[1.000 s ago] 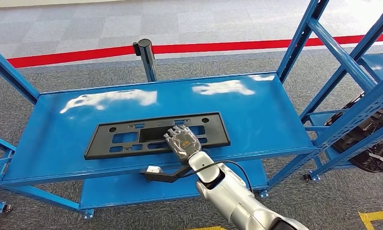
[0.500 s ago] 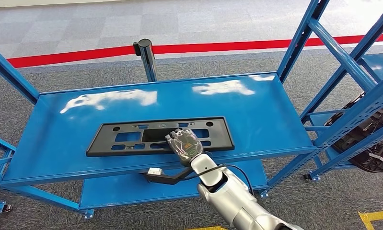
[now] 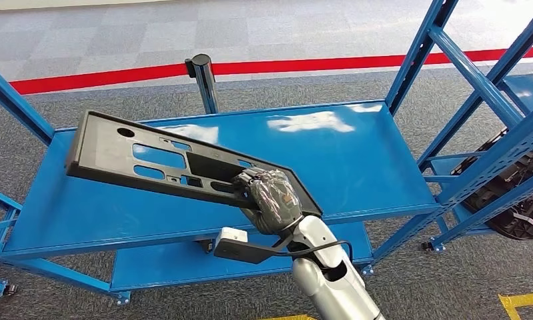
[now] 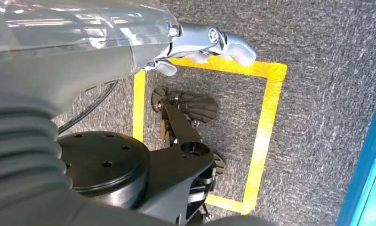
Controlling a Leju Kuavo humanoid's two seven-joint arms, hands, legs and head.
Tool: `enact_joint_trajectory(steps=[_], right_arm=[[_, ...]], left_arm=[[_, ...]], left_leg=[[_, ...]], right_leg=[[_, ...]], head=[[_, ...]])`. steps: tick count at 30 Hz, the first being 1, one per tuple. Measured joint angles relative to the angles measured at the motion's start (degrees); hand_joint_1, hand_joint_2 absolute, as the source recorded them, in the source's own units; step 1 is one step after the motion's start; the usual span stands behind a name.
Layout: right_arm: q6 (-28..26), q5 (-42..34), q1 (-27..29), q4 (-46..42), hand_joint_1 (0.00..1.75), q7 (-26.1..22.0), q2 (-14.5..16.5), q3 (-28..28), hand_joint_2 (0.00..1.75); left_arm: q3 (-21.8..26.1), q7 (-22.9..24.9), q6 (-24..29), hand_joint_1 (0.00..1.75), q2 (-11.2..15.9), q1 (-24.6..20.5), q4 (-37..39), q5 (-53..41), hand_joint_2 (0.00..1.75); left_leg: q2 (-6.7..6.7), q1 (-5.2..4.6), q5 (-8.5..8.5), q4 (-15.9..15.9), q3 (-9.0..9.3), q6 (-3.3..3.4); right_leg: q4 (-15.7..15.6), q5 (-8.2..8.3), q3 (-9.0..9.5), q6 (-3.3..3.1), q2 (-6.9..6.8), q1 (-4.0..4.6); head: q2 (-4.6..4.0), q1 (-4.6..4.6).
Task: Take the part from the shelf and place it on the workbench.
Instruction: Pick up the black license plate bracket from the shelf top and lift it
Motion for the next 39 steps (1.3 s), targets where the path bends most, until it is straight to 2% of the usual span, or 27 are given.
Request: enact_joint_trajectory(steps=[5, 8, 16, 21, 25, 28, 30, 32, 33, 34, 35, 36, 37, 38, 39], right_arm=[[7.0, -14.9, 4.0, -10.8, 1.75, -4.5, -1.4, -0.2, 1.75], [10.2, -20.5, 5.4, -14.3, 1.75, -5.8, -2.2, 0.1, 1.75], [17.4, -34.1, 7.5, -17.0, 1.75, -7.5, -5.1, 2.6, 1.75], [20.3, -40.2, 8.2, -17.0, 1.75, -8.6, -6.5, 4.1, 1.75], [22.6, -45.3, 8.9, -17.0, 1.75, -10.5, -6.8, 5.2, 1.75], [24.6, -49.5, 9.4, -17.0, 1.75, -10.7, -6.7, 5.8, 1.75], [25.4, -51.3, 9.7, -17.0, 1.75, -10.8, -6.6, 6.0, 1.75], [25.7, -52.1, 10.1, -17.0, 1.75, -10.6, -6.6, 6.2, 1.75], [26.0, -52.5, 10.4, -16.9, 1.75, -10.4, -6.6, 6.2, 1.75], [26.6, -53.4, 10.6, -16.8, 1.75, -10.2, -6.7, 6.2, 1.75], [27.2, -54.4, 10.7, -16.6, 1.75, -10.2, -6.8, 6.3, 1.75], [27.8, -55.4, 10.7, -16.4, 1.75, -10.3, -6.9, 6.3, 1.75], [28.3, -56.1, 10.7, -16.3, 1.75, -10.5, -7.0, 6.3, 1.75], [28.6, -56.6, 10.6, -16.1, 1.75, -10.7, -7.1, 6.3, 1.75], [28.9, -57.0, 10.6, -16.0, 1.75, -11.0, -7.2, 6.4, 1.75]], left_arm=[[0.1, 0.3, -0.5, 0.0, 0.0, 0.2, 0.0, 1.5, 1.75], [0.3, 0.3, -1.0, 0.0, 0.0, 0.2, 0.0, 2.0, 1.75], [0.4, -1.3, -4.0, 0.0, 0.0, 0.3, 0.0, 1.9, 1.75], [0.4, -1.7, -4.0, 0.0, 0.0, 0.4, 0.0, 1.4, 1.75], [0.4, -1.4, -3.3, 0.0, 0.1, 0.4, 0.0, 0.8, 1.75], [0.4, -0.9, -2.6, 0.0, 0.0, 0.4, 0.0, 0.7, 1.75], [0.4, -0.5, -2.2, 0.0, 0.0, 0.4, 0.0, 0.6, 1.75], [0.4, -0.3, -1.9, 0.0, 0.0, 0.4, 0.0, 0.6, 1.75], [0.4, -0.1, -1.7, 0.0, 0.0, 0.5, 0.0, 0.5, 1.75], [0.4, 0.1, -1.6, 0.0, 0.0, 0.5, 0.0, 0.4, 1.75], [0.4, 0.3, -1.5, 0.0, 0.0, 0.5, 0.0, 0.1, 1.75], [0.4, 0.5, -1.3, 0.0, 0.0, 0.5, 0.0, -0.1, 1.75], [0.3, 0.7, -1.2, 0.0, 0.0, 0.5, 0.0, -0.3, 1.75], [0.3, 0.8, -1.1, 0.0, 0.0, 0.5, 0.0, -0.4, 1.75], [0.3, 1.1, -0.9, 0.0, 0.1, 0.5, 0.0, -0.6, 1.75]], left_leg=[[0.01, 0.0, -0.02, 0.0, 0.0, 0.01], [0.0, 0.0, -0.02, 0.0, 0.0, 0.01], [0.0, 0.01, -0.02, 0.0, 0.01, 0.01], [0.0, 0.01, -0.02, 0.0, 0.0, 0.01], [0.0, -0.2, -0.21, 0.4, -0.04, 0.58], [0.12, 0.0, 0.8, -0.7, 0.24, 1.04], [0.36, 0.57, 1.86, -2.1, 0.58, 1.44], [0.56, 0.91, 2.27, -2.4, 0.54, 1.59], [0.64, 1.02, 2.32, -2.4, 0.45, 1.57], [0.73, 1.16, 2.33, -2.4, 0.42, 1.5], [0.77, 1.36, 2.31, -2.3, 0.42, 1.36], [0.77, 1.62, 2.23, -2.1, 0.42, 1.12], [0.74, 1.85, 2.06, -1.8, 0.38, 0.74], [0.68, 1.98, 1.85, -1.5, 0.22, 0.24], [0.61, 1.93, 1.7, -1.2, 0.03, -0.25]], right_leg=[[0.0, 0.0, 0.0, 0.0, 0.0, 0.0], [0.0, 0.0, 0.01, 0.0, 0.0, 0.0], [0.0, 0.0, 0.04, 0.0, 0.0, 0.0], [0.0, 0.0, 0.04, 0.0, 0.0, 0.0], [-0.3, 0.27, 0.11, 0.4, -0.02, -0.33], [-0.8, 0.63, 0.36, 1.03, 0.02, -0.16], [1.2, -1.23, -0.51, 1.41, 0.03, 0.06], [7.6, -4.89, -3.15, 1.67, 0.01, -0.18], [11.1, -6.24, -4.51, 1.85, 0.01, -0.37], [13.3, -6.66, -5.2, 2.06, 0.0, -0.57], [13.2, -5.94, -4.87, 2.34, -0.01, -0.81], [10.9, -4.31, -3.46, 2.66, -0.03, -1.07], [7.0, -2.41, -1.29, 3.01, -0.09, -1.4], [3.3, -1.23, 1.0, 3.31, -0.13, -1.52], [0.7, -0.68, 2.54, 3.4, -0.11, -1.58]], head=[[0.0, 0.0], [0.0, 0.0], [0.0, 0.0], [0.0, 0.0], [0.0, 0.0], [0.0, 0.0], [0.0, 0.02], [0.0, 0.04], [0.0, 0.05], [0.0, 0.05], [0.0, 0.05], [0.0, 0.06], [0.0, 0.06], [0.0, 0.07], [0.0, 0.03]])
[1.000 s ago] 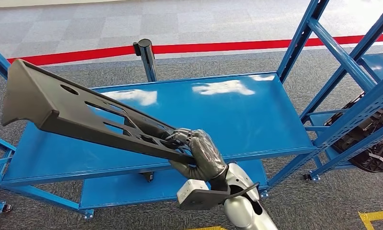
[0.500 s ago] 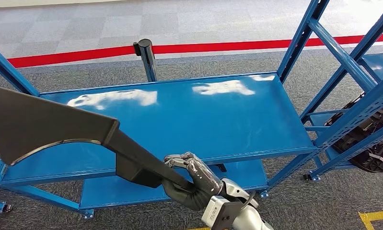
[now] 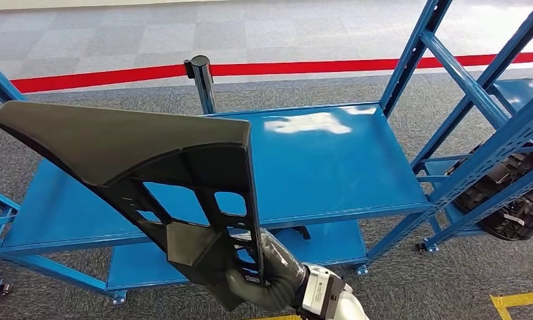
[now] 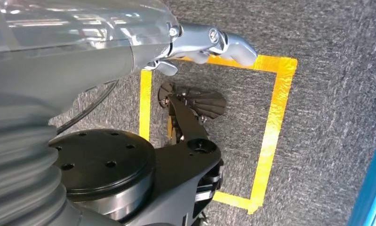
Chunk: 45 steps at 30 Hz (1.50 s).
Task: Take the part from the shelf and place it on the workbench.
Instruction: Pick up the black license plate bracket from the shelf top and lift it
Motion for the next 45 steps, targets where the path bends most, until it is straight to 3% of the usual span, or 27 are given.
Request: enact_joint_trajectory(steps=[2, 5, 7, 9, 10, 11, 12, 14, 16, 19, 20, 22, 24, 25, 26, 27, 29, 31, 33, 35, 36, 39, 40, 41, 42, 43, 45], right_arm=[[0.7, -1.0, -0.1, 0.2, 1.75, -0.5, -0.2, 0.1, 1.75], [2.4, -2.7, -0.2, 0.3, 1.75, -2.1, -0.3, 0.4, 1.75], [3.3, -3.3, -0.4, 0.3, 1.75, -3.1, -0.4, 0.6, 1.75], [4.0, -3.8, -0.6, 0.3, 1.75, -3.5, -0.5, 0.8, 1.75], [4.3, -3.9, -0.7, 0.4, 1.75, -3.6, -0.6, 0.9, 1.75], [4.5, -4.1, -0.8, 0.4, 1.75, -3.7, -0.7, 1.0, 1.75], [4.7, -4.2, -0.9, 0.4, 1.75, -3.9, -0.7, 1.1, 1.75], [5.0, -4.5, -1.2, 0.5, 1.75, -4.2, -0.7, 1.3, 1.75], [5.3, -4.8, -1.6, 0.5, 1.75, -4.4, -0.7, 1.4, 1.75], [5.8, -5.3, -1.9, 0.5, 1.75, -5.0, -0.9, 1.7, 1.75], [5.9, -5.4, -1.9, 0.5, 1.75, -5.3, -0.9, 1.9, 1.75], [5.9, -5.6, -1.9, 0.5, 1.75, -5.7, -1.1, 2.0, 1.75], [5.9, -5.7, -1.8, 0.5, 1.75, -6.3, -1.3, 2.1, 1.75], [5.9, -5.8, -1.7, 0.5, 1.75, -6.6, -1.5, 2.1, 1.75], [5.9, -5.7, -1.6, 0.5, 1.75, -7.0, -1.7, 2.1, 1.75], [5.8, -5.6, -1.5, 0.5, 1.75, -7.3, -1.8, 2.1, 1.75], [5.6, -5.3, -1.4, 0.4, 1.75, -8.0, -2.1, 2.1, 1.75], [5.3, -5.0, -1.4, 0.4, 1.75, -8.7, -2.3, 2.1, 1.75], [5.1, -4.7, -1.3, 0.4, 1.75, -9.3, -2.4, 2.1, 1.75], [4.9, -4.5, -1.1, 0.3, 1.75, -9.7, -2.6, 2.1, 1.75], [4.9, -4.5, -1.0, 0.3, 1.75, -9.8, -2.7, 2.1, 1.75], [4.8, -4.5, -0.7, 0.1, 1.75, -10.1, -2.9, 2.0, 1.75], [4.8, -4.6, -0.5, 0.0, 1.75, -10.2, -3.0, 1.9, 1.75], [4.8, -4.7, -0.2, -0.1, 1.75, -10.2, -3.1, 1.7, 1.75], [4.8, -4.8, 0.0, -0.2, 1.75, -10.2, -3.2, 1.6, 1.75], [4.8, -4.9, 0.2, -0.4, 1.75, -10.3, -3.3, 1.4, 1.75], [4.9, -5.1, 0.3, -0.8, 1.75, -10.3, -3.4, 1.1, 1.75]], left_arm=[[0.0, 0.8, 0.3, 0.0, 0.1, 0.0, 0.0, -0.4, 1.75], [-0.2, 2.3, 1.0, 0.0, 0.1, 0.0, 0.0, -1.3, 1.75], [-0.3, 2.8, 1.3, 0.0, 0.2, 0.1, 0.0, -1.7, 1.75], [-0.5, 3.2, 1.6, 0.0, 0.4, 0.2, 0.0, -2.0, 1.75], [-0.6, 3.3, 1.7, 0.0, 0.5, 0.2, 0.0, -2.1, 1.75], [-0.7, 3.4, 1.8, 0.0, 0.6, 0.3, 0.0, -2.1, 1.75], [-0.8, 3.4, 1.9, 0.0, 0.8, 0.3, 0.0, -2.2, 1.75], [-0.8, 3.4, 2.0, 0.0, 1.1, 0.3, 0.0, -2.2, 1.75], [-0.8, 3.4, 2.1, 0.0, 1.3, 0.3, 0.0, -2.3, 1.75], [-0.9, 3.4, 2.2, 0.0, 1.4, 0.5, 0.0, -2.7, 1.75], [-0.9, 3.3, 2.2, 0.0, 1.5, 0.6, 0.0, -2.8, 1.75], [-1.0, 3.3, 2.2, 0.0, 1.7, 0.6, 0.0, -3.0, 1.75], [-1.1, 3.2, 2.2, 0.0, 1.9, 0.6, -0.1, -3.3, 1.75], [-1.1, 3.2, 2.2, 0.0, 2.0, 0.6, -0.1, -3.5, 1.75], [-1.2, 3.2, 2.2, 0.0, 2.0, 0.7, -0.1, -3.7, 1.75], [-1.2, 3.2, 2.1, 0.0, 2.1, 0.7, -0.1, -3.9, 1.75], [-1.5, 3.1, 1.9, 0.0, 2.2, 0.6, -0.1, -4.2, 1.75], [-1.8, 3.0, 1.7, 0.0, 2.2, 0.6, -0.1, -4.3, 1.75], [-2.0, 2.8, 1.6, 0.0, 2.4, 0.6, -0.1, -4.4, 1.75], [-2.2, 2.7, 1.6, 0.0, 2.6, 0.6, -0.1, -4.5, 1.75], [-2.2, 2.7, 1.7, 0.0, 2.7, 0.6, -0.1, -4.5, 1.75], [-2.2, 2.6, 1.7, 0.0, 2.9, 0.6, -0.1, -4.5, 1.75], [-2.2, 2.6, 1.7, 0.0, 3.0, 0.5, -0.1, -4.5, 1.75], [-2.3, 2.6, 1.7, 0.0, 3.1, 0.5, -0.1, -4.4, 1.75], [-2.3, 2.5, 1.7, 0.0, 3.2, 0.5, -0.1, -4.4, 1.75], [-2.3, 2.5, 1.7, 0.0, 3.3, 0.4, -0.1, -4.3, 1.75], [-2.3, 2.4, 1.7, 0.0, 3.4, 0.3, -0.1, -4.2, 1.75]], left_leg=[[-0.1, -0.21, 0.02, 0.5, -0.38, -0.8], [-0.09, 0.02, -0.72, 1.3, -0.74, -1.42], [-0.05, -0.09, -4.27, 6.0, -2.49, -1.43], [-0.04, -0.44, -8.43, 13.8, -5.39, -1.3], [-0.04, -0.59, -9.36, 16.5, -6.21, -1.19], [-0.04, -0.71, -9.13, 17.1, -6.08, -1.03], [-0.05, -0.82, -7.84, 15.2, -4.84, -0.84], [-0.07, -0.94, -4.56, 7.2, -0.45, -0.52], [-0.3, -1.24, -2.82, 1.7, 2.15, -0.28], [-0.48, -1.59, -1.99, 1.2, 1.42, 0.6], [-0.37, -1.58, -1.5, 1.2, 0.92, 1.15], [-0.07, -1.5, -0.31, 1.2, -0.39, 2.15], [0.14, -1.73, 0.8, 1.2, -1.91, 2.61], [0.22, -1.88, 1.32, 1.3, -2.68, 2.71], [0.28, -2.02, 1.8, 1.4, -3.42, 2.77], [0.31, -2.16, 2.26, 1.5, -4.09, 2.78], [0.3, -2.39, 3.08, 1.6, -5.06, 2.72], [0.27, -2.59, 3.87, 1.6, -5.64, 2.36], [0.29, -2.53, 4.69, 1.5, -5.99, 1.67], [0.25, -2.37, 4.92, 1.5, -6.31, 0.96], [0.19, -2.32, 3.76, 2.4, -6.7, 0.7], [0.06, -1.99, -3.59, 11.3, -9.38, 0.09], [0.06, -1.86, -5.08, 14.9, -10.17, -0.11], [0.06, -1.73, -5.28, 17.3, -10.4, -0.29], [0.05, -1.58, -4.21, 17.7, -9.67, -0.44], [-0.04, -1.4, -2.48, 15.9, -7.92, -0.59], [-1.24, -0.92, -0.2, 7.8, -2.33, -0.92]], right_leg=[[-1.3, -0.56, 0.87, -0.43, 0.11, 0.12], [-1.2, -0.53, 0.14, -1.78, 0.06, 0.04], [-1.3, -0.15, -0.37, -2.7, -0.14, 0.04], [-1.3, 0.36, -1.13, -3.45, -0.28, 0.41], [-1.3, 0.68, -1.55, -3.69, -0.32, 0.6], [-1.3, 1.01, -1.95, -3.81, -0.32, 0.75], [-1.3, 1.34, -2.3, -3.79, -0.31, 0.83], [-1.2, 1.97, -2.87, -3.41, -0.29, 0.88], [-1.1, 2.7, -3.23, -2.7, -0.3, 0.97], [-1.4, 3.94, -3.53, -1.63, -0.31, 0.92], [-1.3, 3.49, -3.81, -1.35, -0.31, 0.86], [1.8, -0.22, -5.05, -1.0, -0.31, 0.79], [8.9, -5.53, -6.83, -0.92, -0.31, 0.84], [12.1, -6.95, -7.34, -0.92, -0.31, 0.84], [13.9, -7.2, -7.12, -0.96, -0.31, 0.87], [13.6, -6.33, -5.89, -1.08, -0.31, 0.94], [7.1, -3.63, -0.63, -1.7, -0.31, 1.35], [-1.0, -3.02, 4.65, -2.56, -0.31, 1.91], [-4.2, -3.44, 6.24, -3.16, -0.29, 2.32], [-4.5, -2.64, 5.65, -3.62, -0.31, 2.21], [-4.7, -2.11, 5.21, -3.89, -0.34, 2.03], [-4.8, -0.66, 3.34, -4.47, -0.39, 1.71], [-4.8, -0.19, 2.67, -4.51, -0.35, 1.7], [-4.8, 0.33, 2.01, -4.44, -0.27, 1.65], [-4.7, 0.82, 1.35, -4.27, -0.1, 1.55], [-4.5, 1.24, 0.73, -4.03, 0.12, 1.4], [-3.9, 1.85, -0.46, -3.42, 0.67, 1.19]], head=[[0.0, -0.09], [0.0, -0.16], [0.0, -0.16], [0.0, -0.16], [0.0, -0.16], [0.0, -0.16], [0.0, -0.16], [0.0, -0.16], [0.0, -0.16], [0.0, -0.15], [0.0, -0.14], [0.0, -0.11], [0.0, -0.1], [0.0, -0.1], [0.0, -0.1], [0.0, -0.1], [0.0, -0.1], [0.0, -0.1], [0.0, -0.1], [0.0, -0.1], [0.0, -0.11], [0.0, -0.16], [0.0, -0.16], [0.0, -0.16], [0.0, -0.16], [0.0, -0.16], [0.0, -0.16]])
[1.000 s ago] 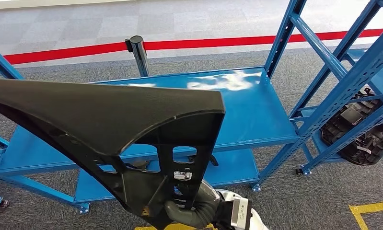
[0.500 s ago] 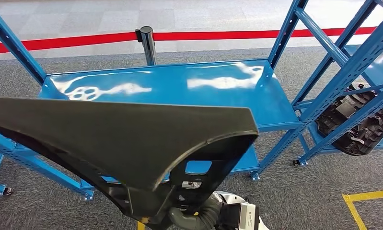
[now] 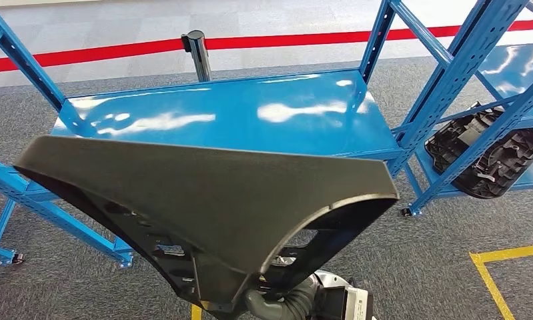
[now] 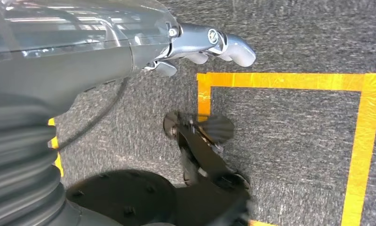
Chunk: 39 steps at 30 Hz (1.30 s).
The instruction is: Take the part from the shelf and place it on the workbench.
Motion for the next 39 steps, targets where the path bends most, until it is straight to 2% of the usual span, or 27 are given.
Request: enact_joint_trajectory(steps=[1, 2, 3, 5, 6, 8, 10, 11, 12, 13, 15, 16, 17, 19, 20, 22, 24, 25, 26, 27, 28, 29, 31, 33, 35, 37, 39], right_arm=[[0.0, -0.1, 0.0, -0.2, 1.75, 0.0, 0.0, -0.1, 1.75], [0.1, -0.2, 0.0, -0.4, 1.75, 0.0, 0.0, -0.2, 1.75], [0.2, -0.2, 0.0, -0.6, 1.75, -0.1, 0.0, -0.4, 1.75], [0.4, -0.3, 0.1, -0.8, 1.75, -0.1, -0.1, -0.7, 1.75], [0.5, -0.4, 0.1, -0.9, 1.75, -0.1, -0.1, -0.8, 1.75], [0.6, -0.4, 0.1, -1.0, 1.75, -0.1, -0.1, -1.0, 1.75], [0.8, -0.4, 0.1, -1.1, 1.75, -0.1, -0.1, -1.2, 1.75], [0.9, -0.4, 0.1, -1.1, 1.75, -0.1, -0.1, -1.3, 1.75], [1.0, -0.4, 0.1, -1.1, 1.75, -0.1, -0.1, -1.4, 1.75], [1.0, -0.4, 0.1, -1.2, 1.75, -0.1, -0.1, -1.5, 1.75], [1.0, -0.3, 0.0, -1.5, 1.75, -0.1, -0.1, -1.7, 1.75], [1.0, -0.2, -0.1, -1.8, 1.75, -0.2, -0.1, -1.8, 1.75], [1.0, 0.0, -0.1, -2.1, 1.75, -0.3, -0.1, -1.9, 1.75], [1.0, 0.3, 0.0, -2.6, 1.75, -0.5, 0.0, -2.2, 1.75], [0.9, 0.5, 0.2, -2.8, 1.75, -0.6, 0.0, -2.3, 1.75], [0.6, 1.2, 0.3, -3.2, 1.75, -0.6, 0.0, -2.5, 1.75], [0.2, 1.8, 0.2, -3.4, 1.75, -0.6, 0.0, -2.6, 1.75], [0.0, 2.1, 0.3, -3.5, 1.75, -0.5, 0.0, -2.6, 1.75], [-0.1, 2.3, 0.3, -3.5, 1.75, -0.5, -0.1, -2.7, 1.75], [-0.2, 2.4, 0.3, -3.5, 1.75, -0.4, -0.2, -2.8, 1.75], [-0.3, 2.6, 0.3, -3.5, 1.75, -0.3, -0.2, -2.9, 1.75], [-0.4, 2.8, 0.3, -3.5, 1.75, -0.1, -0.2, -3.0, 1.75], [-0.7, 3.2, 0.1, -3.5, 1.75, 0.2, -0.3, -3.2, 1.75], [-1.2, 3.6, 0.0, -3.5, 1.75, 0.5, -0.3, -3.2, 1.75], [-2.0, 4.4, 0.1, -3.5, 1.75, 0.8, -0.3, -3.2, 1.75], [-3.7, 6.1, 0.2, -3.5, 1.75, 1.3, -0.4, -3.2, 1.75], [-5.5, 7.7, 0.2, -3.4, 1.75, 1.9, -0.4, -3.3, 1.75]], left_arm=[[0.0, 0.0, 0.0, 0.0, 0.0, -0.1, 0.0, 0.0, 1.75], [0.0, 0.0, 0.0, 0.0, 0.0, -0.2, 0.0, 0.0, 1.75], [0.0, 0.0, 0.1, 0.0, 0.0, -0.2, 0.0, 0.1, 1.75], [0.0, 0.0, 0.2, 0.0, 0.1, -0.3, 0.0, 0.2, 1.75], [0.0, 0.1, 0.2, 0.0, 0.1, -0.3, 0.0, 0.3, 1.75], [0.0, 0.1, 0.3, 0.0, 0.1, -0.3, 0.0, 0.4, 1.75], [0.0, 0.1, 0.4, 0.0, 0.2, -0.3, -0.1, 0.5, 1.75], [0.0, 0.1, 0.4, 0.0, 0.2, -0.3, -0.1, 0.5, 1.75], [0.0, 0.1, 0.4, 0.0, 0.2, -0.3, -0.1, 0.6, 1.75], [0.0, 0.1, 0.4, 0.0, 0.2, -0.3, -0.1, 0.7, 1.75], [0.0, -0.1, 0.4, 0.0, 0.3, -0.4, -0.1, 0.8, 1.75], [0.0, -0.2, 0.4, 0.0, 0.3, -0.5, -0.1, 0.8, 1.75], [0.0, -0.2, 0.4, 0.0, 0.3, -0.5, -0.1, 0.9, 1.75], [0.0, -0.4, 0.4, 0.0, 0.4, -0.6, -0.1, 1.0, 1.75], [0.0, -0.4, 0.4, 0.0, 0.4, -0.7, -0.1, 1.1, 1.75], [0.1, -0.6, 0.4, 0.0, 0.6, -0.8, -0.1, 1.3, 1.75], [0.2, -0.8, 0.4, 0.0, 0.7, -0.7, -0.1, 1.5, 1.75], [0.3, -0.8, 0.4, 0.0, 0.7, -0.5, -0.1, 1.7, 1.75], [0.5, -0.8, 0.4, 0.0, 0.7, -0.4, -0.1, 1.8, 1.75], [0.6, -0.8, 0.4, 0.0, 0.7, -0.3, -0.1, 2.0, 1.75], [0.7, -0.7, 0.4, 0.0, 0.7, -0.3, -0.1, 2.1, 1.75], [0.9, -0.7, 0.4, 0.0, 0.7, -0.3, -0.1, 2.2, 1.75], [1.2, -0.6, 0.4, 0.0, 0.6, -0.3, -0.1, 2.3, 1.75], [1.5, -0.4, 0.4, 0.0, 0.4, -0.2, -0.1, 2.3, 1.75], [1.5, -0.2, 0.4, 0.0, 0.1, -0.1, -0.1, 2.2, 1.75], [1.5, -0.2, 0.5, 0.0, 0.0, -0.1, -0.1, 2.0, 1.75], [1.5, -0.2, 0.5, 0.0, -0.1, -0.2, -0.1, 1.6, 1.75]], left_leg=[[-0.8, 0.13, -0.12, -3.7, 2.26, 0.0], [-1.45, 0.18, -0.71, -6.2, 3.59, 0.16], [-1.69, 0.09, -1.33, -7.1, 3.93, 0.45], [-1.01, 0.01, -1.31, -7.1, 3.4, 1.41], [-0.58, 0.01, -1.05, -7.0, 3.17, 1.9], [0.42, 0.0, -0.49, -7.1, 2.6, 2.8], [1.51, -0.27, -0.1, -7.0, 1.94, 3.24], [2.07, -0.41, 0.01, -6.9, 1.69, 3.31], [2.65, -0.52, 0.08, -6.9, 1.53, 3.32], [3.16, -0.61, 0.1, -6.8, 1.45, 3.32], [4.03, -0.77, 0.08, -6.7, 1.45, 3.22], [4.35, -0.91, 0.06, -6.7, 1.38, 3.07], [4.68, -1.05, 0.08, -6.6, 1.24, 2.85], [5.28, -1.27, 0.17, -6.6, 1.01, 2.33], [5.26, -1.23, 0.06, -6.5, 0.98, 2.01], [3.78, -1.11, -1.48, -4.6, 0.24, 1.52], [1.9, -0.97, -4.9, 1.6, -2.52, 1.31], [1.55, -0.94, -6.46, 5.5, -4.28, 1.27], [1.42, -0.91, -7.18, 8.3, -5.61, 1.23], [1.38, -0.85, -6.81, 9.2, -6.13, 1.19], [1.33, -0.74, -5.39, 8.0, -5.69, 1.16], [1.04, -0.55, -3.3, 5.0, -4.48, 1.12], [-0.86, -0.05, -0.22, -1.7, -1.85, 0.97], [-2.24, 0.14, 0.29, -4.4, -1.05, 1.05], [-1.62, 0.0, 0.31, -4.5, -1.21, 1.62], [-0.71, 0.01, 0.52, -4.7, -1.2, 2.33], [0.45, 0.0, 0.6, -4.8, -1.25, 2.8]], right_leg=[[0.4, 0.24, -0.53, 0.34, 0.27, 0.0], [0.8, 0.52, -0.99, 0.69, 0.53, 0.08], [0.9, 0.86, -1.36, 1.03, 0.8, 0.15], [1.1, 1.35, -1.82, 1.65, 1.21, 0.02], [1.7, 0.87, -2.23, 1.83, 1.12, -0.06], [6.4, -2.33, -4.35, 2.02, 0.54, -0.14], [14.3, -6.42, -7.49, 2.07, 0.15, -0.08], [17.0, -7.4, -8.31, 2.06, 0.08, -0.07], [17.8, -7.35, -8.1, 2.0, 0.03, -0.04], [16.2, -6.3, -6.72, 1.89, -0.05, 0.0], [8.5, -3.18, -1.87, 1.45, -1.04, 0.32], [4.9, -2.32, 0.1, 1.2, -1.69, 0.57], [2.5, -2.05, 1.24, 0.97, -2.24, 0.81], [1.3, -2.37, 1.45, 0.66, -2.23, 1.07], [1.2, -2.33, 1.35, 0.43, -1.99, 0.91], [0.9, -2.13, 1.39, -0.16, -1.55, 0.58], [0.8, -2.04, 1.42, -0.64, -1.1, 0.45], [0.8, -2.03, 1.41, -0.77, -0.8, 0.47], [0.8, -2.02, 1.41, -0.8, -0.39, 0.47], [0.9, -2.02, 1.42, -0.79, 0.08, 0.43], [1.0, -2.03, 1.43, -0.76, 0.57, 0.37], [1.1, -2.09, 1.43, -0.66, 1.09, 0.28], [1.8, -2.32, 1.07, -0.17, 2.05, 0.26], [2.3, -2.29, 0.37, 0.54, 2.87, 0.35], [2.4, -2.06, -0.06, 1.13, 3.41, 0.25], [3.7, -2.96, -0.76, 1.54, 2.25, 0.24], [9.2, -5.97, -3.4, 1.79, 0.46, 0.27]], head=[[0.0, 0.0], [0.0, 0.01], [0.0, 0.01], [0.0, 0.02], [0.0, 0.04], [0.0, 0.09], [0.0, 0.11], [0.0, 0.11], [0.0, 0.11], [0.0, 0.11], [0.0, 0.11], [0.0, 0.11], [0.0, 0.1], [0.0, 0.1], [0.0, 0.1], [0.0, 0.1], [0.0, 0.09], [0.0, 0.09], [0.0, 0.09], [0.0, 0.09], [0.0, 0.09], [0.0, 0.09], [0.0, 0.09], [0.0, 0.1], [0.0, 0.1], [0.0, 0.14], [0.0, 0.19]])
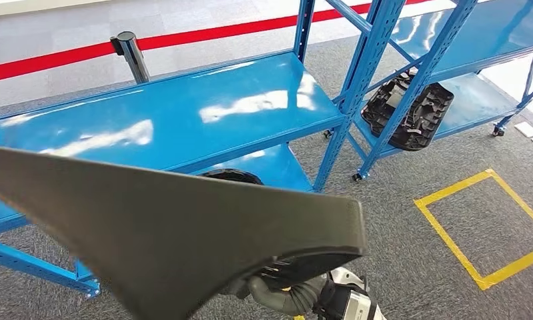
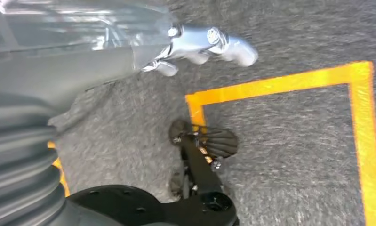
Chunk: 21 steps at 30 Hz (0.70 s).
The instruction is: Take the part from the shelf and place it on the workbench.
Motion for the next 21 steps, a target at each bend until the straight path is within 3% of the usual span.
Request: enact_joint_trajectory(steps=[2, 3, 4, 5, 7, 9, 11, 12, 14, 16, 18, 19, 21], right_arm=[[-0.9, 0.9, 0.1, 0.1, 1.75, 0.4, 0.0, 0.0, 1.75], [-1.2, 1.2, 0.1, 0.2, 1.75, 0.6, -0.1, 0.0, 1.75], [-1.5, 1.6, 0.2, 0.3, 1.75, 0.8, -0.1, 0.0, 1.75], [-1.8, 2.1, 0.2, 0.4, 1.75, 1.1, -0.1, 0.0, 1.75], [-2.6, 3.3, 0.3, 0.4, 1.75, 1.9, -0.1, 0.0, 1.75], [-3.5, 4.5, 0.4, 0.3, 1.75, 2.6, -0.1, 0.0, 1.75], [-4.4, 5.4, 0.7, 0.3, 1.75, 3.3, -0.1, 0.0, 1.75], [-4.8, 5.7, 0.9, 0.3, 1.75, 3.5, -0.1, -0.1, 1.75], [-5.6, 6.4, 1.1, 0.3, 1.75, 3.9, 0.0, -0.2, 1.75], [-6.6, 7.0, 1.4, 0.3, 1.75, 4.3, 0.0, -0.6, 1.75], [-7.2, 7.3, 2.0, 0.3, 1.75, 4.6, 0.0, -1.2, 1.75], [-7.3, 7.4, 2.4, 0.3, 1.75, 4.6, 0.0, -1.5, 1.75], [-7.4, 7.6, 2.8, 0.3, 1.75, 4.7, 0.0, -2.1, 1.75]], left_arm=[[0.0, 0.1, 0.0, 0.0, -0.1, 0.1, 0.0, -0.5, 1.75], [0.0, 0.1, 0.0, 0.0, -0.2, 0.1, 0.0, -0.8, 1.75], [0.0, 0.2, 0.0, 0.0, -0.3, 0.0, 0.0, -1.1, 1.75], [-0.1, 0.2, 0.0, 0.0, -0.4, -0.1, 0.1, -1.4, 1.75], [-0.2, 0.2, -0.1, 0.0, -0.8, -0.3, 0.1, -2.0, 1.75], [-0.4, 0.2, -0.1, 0.0, -1.1, -0.4, 0.2, -2.6, 1.75], [-0.6, 0.2, -0.2, 0.0, -1.4, -0.4, 0.2, -3.0, 1.75], [-0.8, 0.2, -0.2, 0.0, -1.5, -0.4, 0.2, -3.2, 1.75], [-1.1, 0.2, -0.2, 0.0, -1.8, -0.5, 0.3, -3.4, 1.75], [-1.3, 0.3, -0.2, 0.0, -1.9, -0.4, 0.3, -3.6, 1.75], [-1.5, 0.4, -0.2, 0.0, -2.0, -0.2, 0.4, -3.8, 1.75], [-1.5, 0.4, -0.2, 0.0, -2.0, -0.1, 0.4, -3.8, 1.75], [-1.7, 0.4, -0.2, 0.0, -2.0, -0.1, 0.5, -3.9, 1.75]], left_leg=[[1.36, -0.12, -0.04, 0.0, -0.07, 0.16], [1.99, -0.16, -0.07, 0.0, -0.08, 0.19], [2.55, -0.18, -0.11, 0.0, -0.05, 0.21], [3.03, -0.2, -0.16, 0.0, 0.02, 0.19], [3.78, -0.36, -0.33, 0.0, 0.17, 0.0], [4.39, -0.6, -0.42, -0.1, 0.27, -0.42], [5.08, -0.76, -0.39, -0.5, 0.59, -0.95], [4.97, -0.73, -0.63, -0.4, 0.75, -1.22], [3.42, -0.65, -2.61, 2.2, -0.13, -1.57], [1.46, -0.57, -6.26, 9.4, -3.27, -1.64], [0.88, -0.56, -8.0, 15.3, -6.03, -1.71], [0.84, -0.53, -7.23, 15.3, -6.13, -1.73], [0.19, -0.28, -3.21, 8.9, -3.48, -1.8]], right_leg=[[7.3, -2.81, -3.58, 0.1, -0.49, -0.07], [9.0, -2.96, -4.43, 0.11, -0.53, -0.09], [8.4, -1.99, -4.14, 0.09, -0.61, -0.08], [5.4, -0.15, -2.65, 0.01, -0.89, -0.06], [-2.8, 3.09, 1.37, -0.29, -2.73, 0.33], [-6.8, 3.87, 3.24, -0.57, -4.1, 0.85], [-7.1, 3.86, 3.24, -0.87, -3.52, 0.92], [-7.3, 4.0, 3.32, -1.14, -3.12, 0.75], [-7.7, 4.28, 3.54, -1.95, -2.39, 0.31], [-7.7, 4.33, 3.57, -2.48, -1.64, 0.21], [-7.7, 4.32, 3.58, -2.58, -0.65, 0.27], [-7.6, 4.31, 3.6, -2.57, -0.11, 0.25], [-7.2, 4.17, 3.64, -2.35, 1.0, 0.06]], head=[[0.0, 0.01], [0.0, 0.01], [0.0, 0.01], [0.0, 0.01], [0.0, 0.01], [0.0, -0.01], [0.0, -0.03], [0.0, -0.04], [0.0, -0.06], [0.0, -0.08], [0.0, -0.08], [0.0, -0.08], [0.0, -0.08]])
